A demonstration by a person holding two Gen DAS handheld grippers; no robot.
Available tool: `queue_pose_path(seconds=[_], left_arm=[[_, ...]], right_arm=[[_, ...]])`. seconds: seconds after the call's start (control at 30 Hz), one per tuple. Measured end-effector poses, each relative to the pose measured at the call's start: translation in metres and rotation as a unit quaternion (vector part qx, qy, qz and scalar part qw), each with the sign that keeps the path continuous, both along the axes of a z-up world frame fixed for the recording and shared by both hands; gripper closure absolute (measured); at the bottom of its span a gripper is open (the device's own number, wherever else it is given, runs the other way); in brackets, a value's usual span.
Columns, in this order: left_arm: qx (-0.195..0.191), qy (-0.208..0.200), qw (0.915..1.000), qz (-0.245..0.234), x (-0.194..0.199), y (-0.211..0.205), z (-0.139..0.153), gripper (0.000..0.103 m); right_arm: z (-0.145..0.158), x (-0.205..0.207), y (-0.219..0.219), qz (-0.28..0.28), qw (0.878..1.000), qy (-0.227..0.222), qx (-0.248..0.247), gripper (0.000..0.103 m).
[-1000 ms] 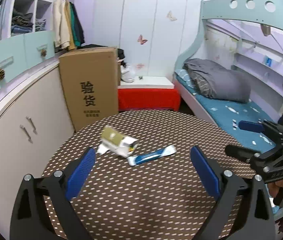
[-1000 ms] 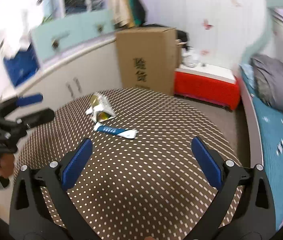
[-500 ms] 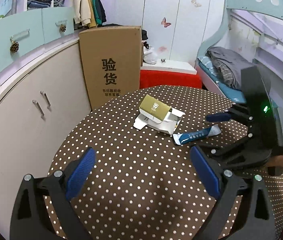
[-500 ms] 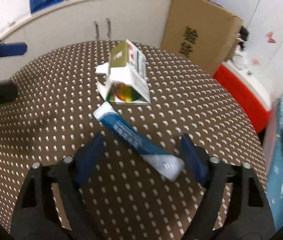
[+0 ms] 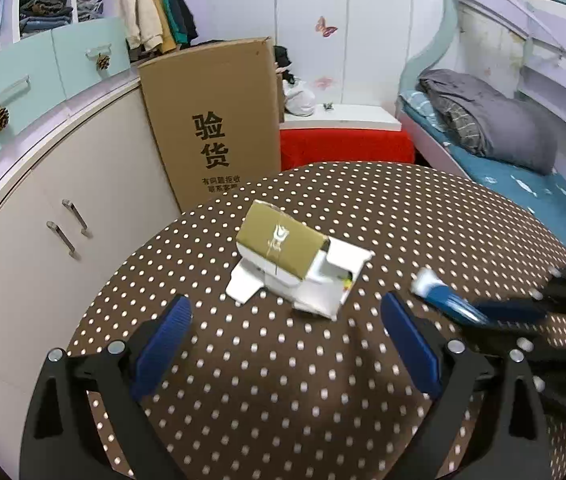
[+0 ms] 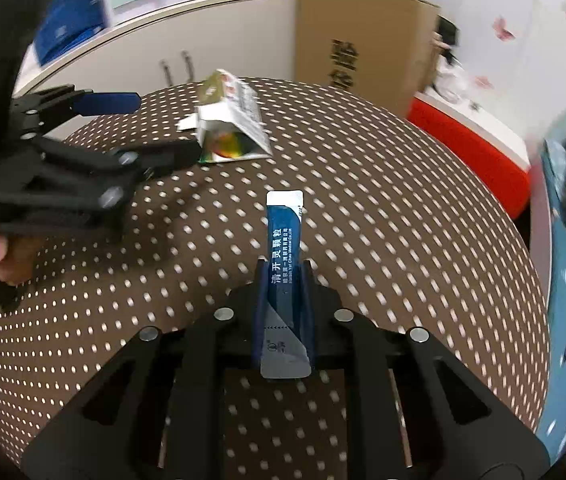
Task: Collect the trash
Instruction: 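Grasp the blue toothpaste tube with the right tool while the left tool grasps the white toothpaste box, then carry both items to the wastebasket and open both tools over it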
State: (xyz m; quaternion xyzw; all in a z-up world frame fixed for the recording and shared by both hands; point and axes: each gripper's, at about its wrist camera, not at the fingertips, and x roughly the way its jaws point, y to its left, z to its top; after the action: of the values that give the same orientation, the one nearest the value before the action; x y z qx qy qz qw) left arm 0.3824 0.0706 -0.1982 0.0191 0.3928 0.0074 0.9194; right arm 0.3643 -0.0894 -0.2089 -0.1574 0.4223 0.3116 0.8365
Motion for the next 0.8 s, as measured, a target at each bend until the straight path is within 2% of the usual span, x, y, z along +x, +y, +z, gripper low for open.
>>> queue_pose_path(seconds=[0.13,0.17,0.2,0.23,0.27,0.33,0.4,0.5,0.8], left_arm=[[-0.007,0.008,0.9998,0.015,0.017,0.001,-0.006,0.011],[-0.018,0.013,0.9996,0.015,0.022,0.004,-0.007,0.023],[-0.030,0.019,0.9993,0.012,0.025,0.005,-0.008,0.043],[-0.040,0.027,0.9988,0.010,0.028,0.006,-0.010,0.051],[-0.053,0.036,0.9979,0.009,0.031,0.008,-0.012,0.059],[-0.070,0.032,0.9970,0.007,0.029,0.012,-0.012,0.060],[-0.079,0.030,0.9965,0.001,0.024,0.015,-0.010,0.087],[-0.092,0.031,0.9953,-0.007,0.012,0.019,-0.008,0.099],[-0.112,0.019,0.9927,-0.040,-0.038,0.015,0.005,0.100]], right_arm=[[0.001,-0.003,-0.018,-0.036,0.999,0.013,0.029,0.087],[0.001,-0.003,-0.021,-0.042,0.998,0.014,0.035,0.087],[0.001,-0.004,-0.024,-0.047,0.998,0.015,0.039,0.087],[0.002,-0.006,-0.027,-0.052,0.997,0.017,0.045,0.088],[0.002,-0.006,-0.030,-0.057,0.997,0.018,0.049,0.088],[0.002,-0.008,-0.035,-0.067,0.996,0.021,0.060,0.088],[0.002,-0.009,-0.040,-0.078,0.994,0.025,0.069,0.089],[0.003,-0.015,-0.047,-0.088,0.992,0.034,0.085,0.091],[0.017,-0.053,-0.078,-0.122,0.987,0.020,0.105,0.091]])
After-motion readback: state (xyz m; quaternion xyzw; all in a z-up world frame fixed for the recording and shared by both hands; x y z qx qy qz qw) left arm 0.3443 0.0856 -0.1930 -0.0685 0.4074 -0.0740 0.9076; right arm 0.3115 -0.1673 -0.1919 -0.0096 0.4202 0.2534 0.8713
